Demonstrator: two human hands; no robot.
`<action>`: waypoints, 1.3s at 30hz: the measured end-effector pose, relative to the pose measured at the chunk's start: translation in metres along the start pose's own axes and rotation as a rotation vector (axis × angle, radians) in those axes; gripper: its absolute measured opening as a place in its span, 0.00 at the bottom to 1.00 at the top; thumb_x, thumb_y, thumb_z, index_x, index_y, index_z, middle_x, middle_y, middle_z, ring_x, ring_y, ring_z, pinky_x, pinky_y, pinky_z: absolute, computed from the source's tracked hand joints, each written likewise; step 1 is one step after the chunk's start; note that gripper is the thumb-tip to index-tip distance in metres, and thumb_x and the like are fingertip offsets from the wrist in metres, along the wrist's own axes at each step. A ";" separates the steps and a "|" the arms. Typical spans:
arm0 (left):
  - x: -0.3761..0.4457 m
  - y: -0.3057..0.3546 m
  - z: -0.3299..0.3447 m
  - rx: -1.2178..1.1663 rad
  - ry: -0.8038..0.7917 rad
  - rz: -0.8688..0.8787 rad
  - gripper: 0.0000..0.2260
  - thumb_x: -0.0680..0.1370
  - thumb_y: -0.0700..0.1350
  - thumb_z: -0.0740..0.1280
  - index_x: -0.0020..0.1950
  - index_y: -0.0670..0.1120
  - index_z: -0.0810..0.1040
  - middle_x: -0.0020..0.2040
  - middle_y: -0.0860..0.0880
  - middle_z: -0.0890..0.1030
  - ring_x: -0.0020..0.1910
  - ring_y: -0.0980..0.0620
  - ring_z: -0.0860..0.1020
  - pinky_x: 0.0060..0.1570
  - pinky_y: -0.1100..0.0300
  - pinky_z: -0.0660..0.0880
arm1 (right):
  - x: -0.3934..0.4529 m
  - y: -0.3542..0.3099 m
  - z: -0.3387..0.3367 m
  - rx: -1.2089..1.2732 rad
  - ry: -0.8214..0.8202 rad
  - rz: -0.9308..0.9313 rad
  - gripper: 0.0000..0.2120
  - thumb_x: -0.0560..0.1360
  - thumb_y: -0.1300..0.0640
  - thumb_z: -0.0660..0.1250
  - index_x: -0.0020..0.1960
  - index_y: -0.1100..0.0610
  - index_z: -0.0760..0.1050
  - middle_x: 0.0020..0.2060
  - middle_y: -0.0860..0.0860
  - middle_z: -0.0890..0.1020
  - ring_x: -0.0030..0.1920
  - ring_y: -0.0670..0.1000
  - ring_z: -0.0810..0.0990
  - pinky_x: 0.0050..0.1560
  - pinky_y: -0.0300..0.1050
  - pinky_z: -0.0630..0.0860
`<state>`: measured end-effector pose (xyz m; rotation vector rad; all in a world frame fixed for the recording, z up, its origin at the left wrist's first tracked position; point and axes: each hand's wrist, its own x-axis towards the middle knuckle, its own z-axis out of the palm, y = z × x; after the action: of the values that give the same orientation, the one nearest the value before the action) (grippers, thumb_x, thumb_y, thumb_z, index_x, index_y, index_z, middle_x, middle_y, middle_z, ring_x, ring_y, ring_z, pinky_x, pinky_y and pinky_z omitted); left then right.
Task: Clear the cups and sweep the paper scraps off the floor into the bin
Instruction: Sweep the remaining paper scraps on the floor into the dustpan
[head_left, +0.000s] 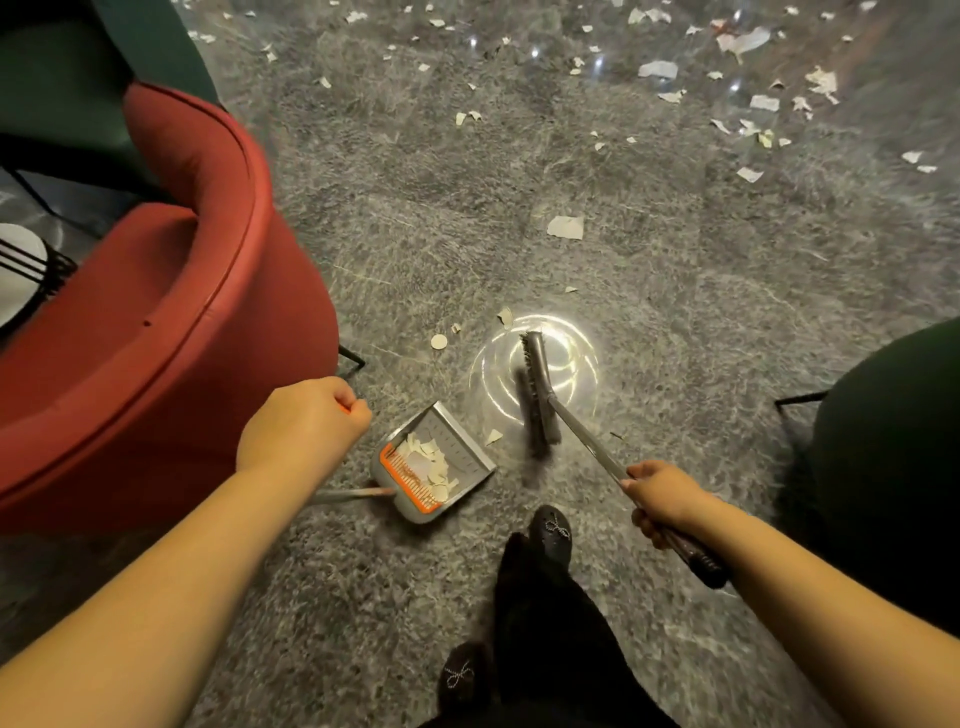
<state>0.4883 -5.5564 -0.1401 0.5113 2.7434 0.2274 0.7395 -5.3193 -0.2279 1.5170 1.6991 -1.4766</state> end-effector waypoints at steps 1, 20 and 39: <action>0.012 0.010 0.000 0.004 -0.011 -0.013 0.07 0.77 0.54 0.65 0.45 0.54 0.81 0.44 0.48 0.80 0.45 0.44 0.74 0.43 0.56 0.71 | 0.012 -0.012 -0.010 -0.037 -0.011 -0.008 0.12 0.81 0.61 0.56 0.64 0.62 0.67 0.29 0.58 0.71 0.23 0.52 0.68 0.23 0.38 0.66; 0.098 0.056 -0.004 0.109 -0.059 -0.154 0.08 0.76 0.58 0.65 0.41 0.56 0.77 0.46 0.48 0.83 0.47 0.43 0.79 0.40 0.57 0.69 | 0.108 -0.104 -0.031 -0.289 -0.365 -0.014 0.10 0.80 0.58 0.59 0.61 0.55 0.67 0.26 0.56 0.71 0.20 0.50 0.68 0.21 0.38 0.67; 0.138 0.049 -0.030 -0.126 0.121 -0.310 0.08 0.76 0.55 0.66 0.42 0.53 0.80 0.44 0.45 0.83 0.45 0.40 0.79 0.39 0.56 0.69 | 0.139 -0.195 -0.072 -0.102 -0.130 -0.045 0.17 0.80 0.58 0.60 0.69 0.56 0.65 0.26 0.57 0.72 0.19 0.52 0.69 0.22 0.39 0.67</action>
<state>0.3721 -5.4617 -0.1434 0.0367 2.8519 0.3590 0.5451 -5.1629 -0.2384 1.3092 1.7143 -1.4544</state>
